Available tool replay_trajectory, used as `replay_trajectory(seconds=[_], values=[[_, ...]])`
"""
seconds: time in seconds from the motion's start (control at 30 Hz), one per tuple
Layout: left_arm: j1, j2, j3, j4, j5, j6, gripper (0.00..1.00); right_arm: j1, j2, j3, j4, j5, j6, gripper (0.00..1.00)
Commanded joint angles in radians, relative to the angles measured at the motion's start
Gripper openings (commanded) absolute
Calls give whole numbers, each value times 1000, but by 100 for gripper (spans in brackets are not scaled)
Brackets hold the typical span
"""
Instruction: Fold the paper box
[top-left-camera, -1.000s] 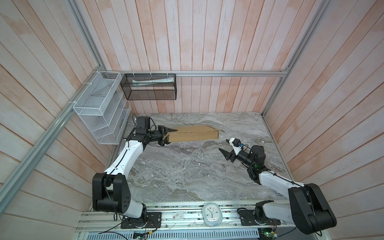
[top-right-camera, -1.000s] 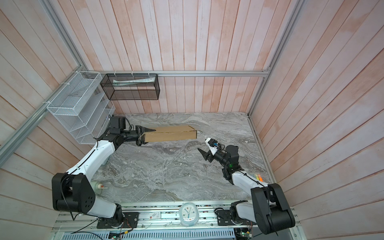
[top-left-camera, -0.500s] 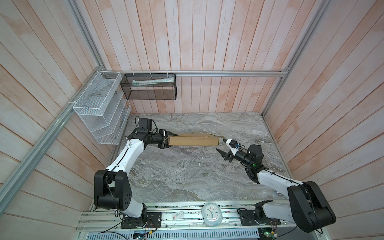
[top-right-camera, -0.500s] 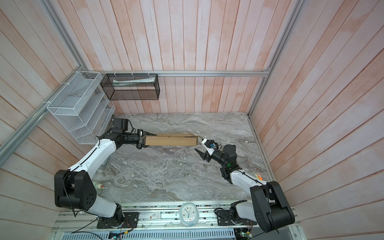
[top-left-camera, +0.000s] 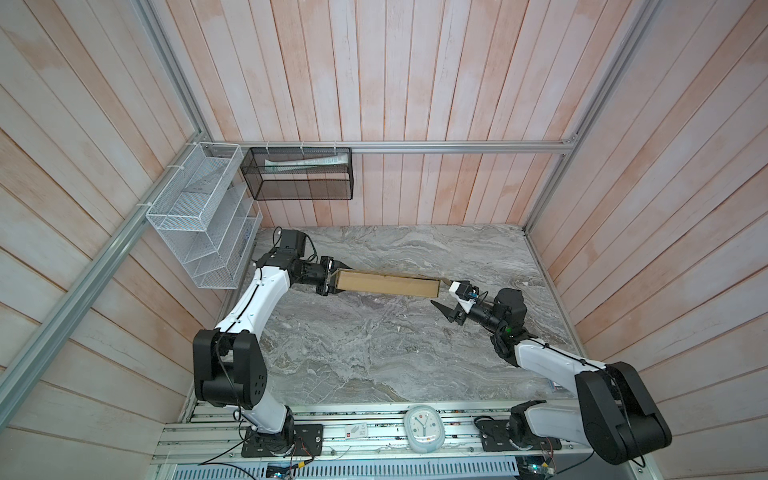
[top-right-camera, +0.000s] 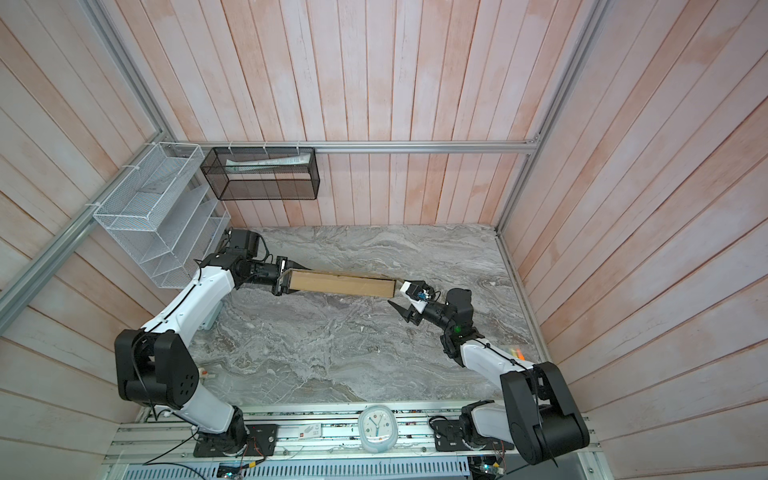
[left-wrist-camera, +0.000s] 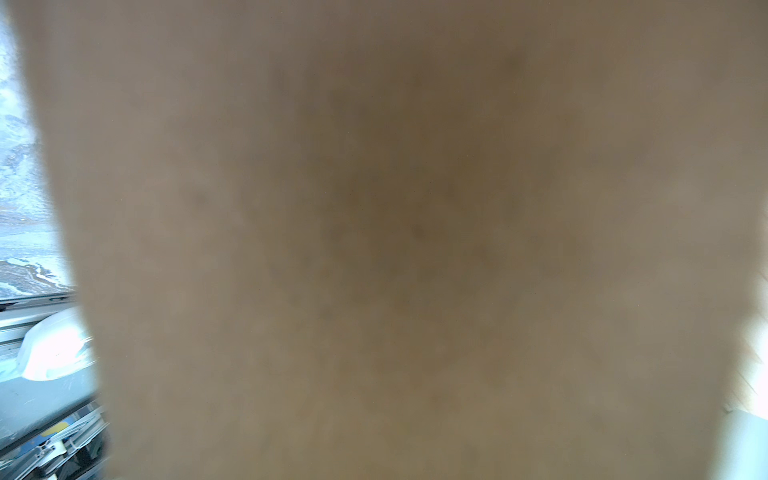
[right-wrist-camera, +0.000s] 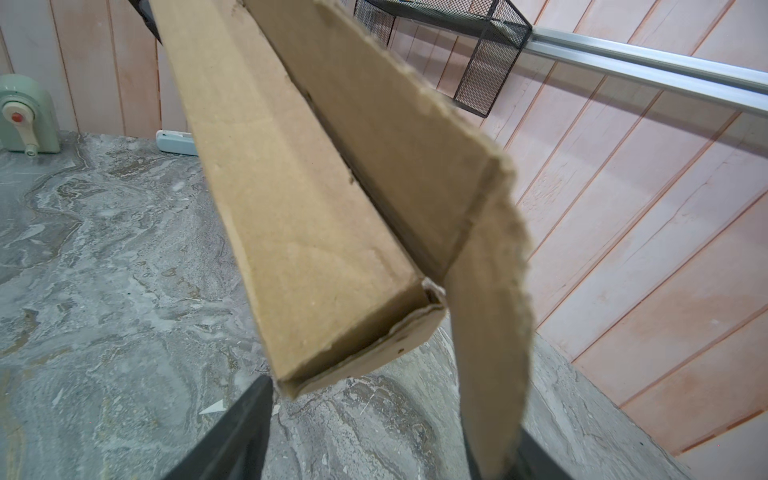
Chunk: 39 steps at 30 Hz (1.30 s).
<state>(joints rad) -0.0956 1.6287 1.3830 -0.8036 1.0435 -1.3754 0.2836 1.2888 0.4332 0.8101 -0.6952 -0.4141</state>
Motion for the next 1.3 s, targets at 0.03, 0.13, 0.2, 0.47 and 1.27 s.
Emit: replay_trajectory(seconds=[0.03, 0.13, 0.2, 0.47, 1.27], values=[[-1, 36, 73, -128, 31, 93, 36, -1, 17, 33, -8, -33, -28, 72], [-1, 55, 97, -164, 25, 122, 36, -4, 25, 38, 3, -52, -26, 72], [-1, 60, 103, -189, 23, 141, 36, -5, 30, 47, 1, -67, -26, 72], [-3, 70, 116, -202, 27, 154, 35, -4, 56, 80, -23, -150, -25, 72], [-12, 88, 146, -225, 33, 184, 31, 22, 101, 131, -43, -372, 9, 76]])
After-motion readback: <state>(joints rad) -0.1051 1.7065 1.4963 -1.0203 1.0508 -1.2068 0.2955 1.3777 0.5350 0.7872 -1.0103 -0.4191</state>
